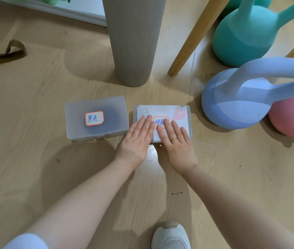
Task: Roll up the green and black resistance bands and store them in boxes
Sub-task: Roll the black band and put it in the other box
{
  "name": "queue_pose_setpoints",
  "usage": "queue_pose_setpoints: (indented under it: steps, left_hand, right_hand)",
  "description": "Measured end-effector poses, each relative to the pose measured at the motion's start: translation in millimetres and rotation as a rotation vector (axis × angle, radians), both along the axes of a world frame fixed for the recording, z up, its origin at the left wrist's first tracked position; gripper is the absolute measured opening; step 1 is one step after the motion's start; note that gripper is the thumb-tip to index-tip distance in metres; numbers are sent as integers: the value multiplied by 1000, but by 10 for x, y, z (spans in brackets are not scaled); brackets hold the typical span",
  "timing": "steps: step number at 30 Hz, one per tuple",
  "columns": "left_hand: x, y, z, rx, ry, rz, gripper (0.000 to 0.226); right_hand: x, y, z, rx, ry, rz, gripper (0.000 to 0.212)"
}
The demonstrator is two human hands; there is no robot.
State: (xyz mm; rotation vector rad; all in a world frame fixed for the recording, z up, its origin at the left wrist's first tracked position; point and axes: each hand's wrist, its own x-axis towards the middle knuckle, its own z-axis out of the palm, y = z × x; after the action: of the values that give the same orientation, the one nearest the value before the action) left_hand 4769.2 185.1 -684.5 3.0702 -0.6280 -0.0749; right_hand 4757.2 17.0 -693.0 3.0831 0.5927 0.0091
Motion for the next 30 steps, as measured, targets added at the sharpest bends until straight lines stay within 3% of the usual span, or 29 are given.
queue_pose_setpoints:
  steps: [3,6,10,12,14,17,22,30]
  left_hand:
    - [104,25,112,26,35,-71,62]
    - [123,144,243,-61,5,-76,64]
    - [72,542,409,-1,60,292,92]
    - [59,754,375,79,182,396,85]
    - [78,886,351,33,235,395,74]
    - [142,938,286,-79,228,357,62]
    - [284,986,214,-150,129,256,60]
    - [500,1037,212,-153,163,216,59]
  right_hand:
    - [147,-29,143,73,111,10,57]
    - [182,-56,247,123,183,-64,59]
    - [148,-3,311,233,302,-356,79]
    - [164,74,352,239,332,-350,80]
    - [195,170,362,175,346,-282,78]
    - [272,293,351,80,380,-226,68]
    - [516,337,287,9,403,-168,62]
    - [782,343,290,-4,388,-145,63]
